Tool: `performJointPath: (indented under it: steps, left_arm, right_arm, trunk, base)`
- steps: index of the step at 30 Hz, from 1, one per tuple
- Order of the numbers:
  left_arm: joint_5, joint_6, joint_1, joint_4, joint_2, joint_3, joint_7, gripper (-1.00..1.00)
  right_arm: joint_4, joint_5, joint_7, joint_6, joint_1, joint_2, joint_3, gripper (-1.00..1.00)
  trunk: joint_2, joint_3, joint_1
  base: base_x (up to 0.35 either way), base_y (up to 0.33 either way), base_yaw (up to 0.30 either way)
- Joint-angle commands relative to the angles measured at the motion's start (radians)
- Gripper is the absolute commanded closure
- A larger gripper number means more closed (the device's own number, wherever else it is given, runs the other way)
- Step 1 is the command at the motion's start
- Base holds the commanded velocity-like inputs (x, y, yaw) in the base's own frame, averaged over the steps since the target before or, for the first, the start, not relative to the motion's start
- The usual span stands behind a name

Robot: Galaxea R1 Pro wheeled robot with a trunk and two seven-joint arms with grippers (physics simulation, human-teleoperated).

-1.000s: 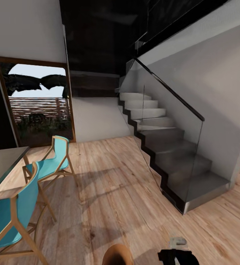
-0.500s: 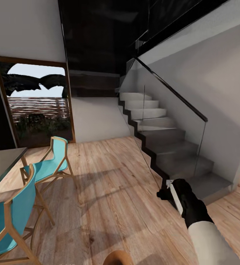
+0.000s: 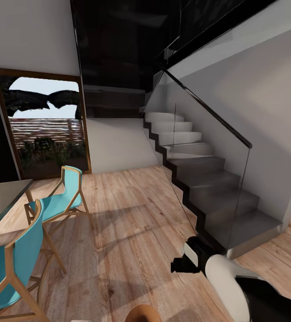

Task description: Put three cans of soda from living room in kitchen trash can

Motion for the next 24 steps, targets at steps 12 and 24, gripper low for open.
performJointPath:
  steps: [12, 24]
  left_arm:
    - [0.0, -0.002, 0.0, 0.0, 0.0, 0.0, 0.0, -1.0]
    - [0.0, -0.002, 0.0, 0.0, -0.001, 0.0, 0.0, -1.0]
  right_arm:
    - [0.036, 0.002, 0.007, -0.043, 0.004, 0.019, -0.07, -1.0]
    - [0.027, 0.01, 0.004, -0.092, 0.004, 0.036, -0.066, -1.0]
  trunk:
    - [0.0, 0.0, 0.0]
    - [0.0, 0.0, 0.0]
  base:
    - [0.0, 0.0, 0.0]
    - [0.0, 0.002, 0.0]
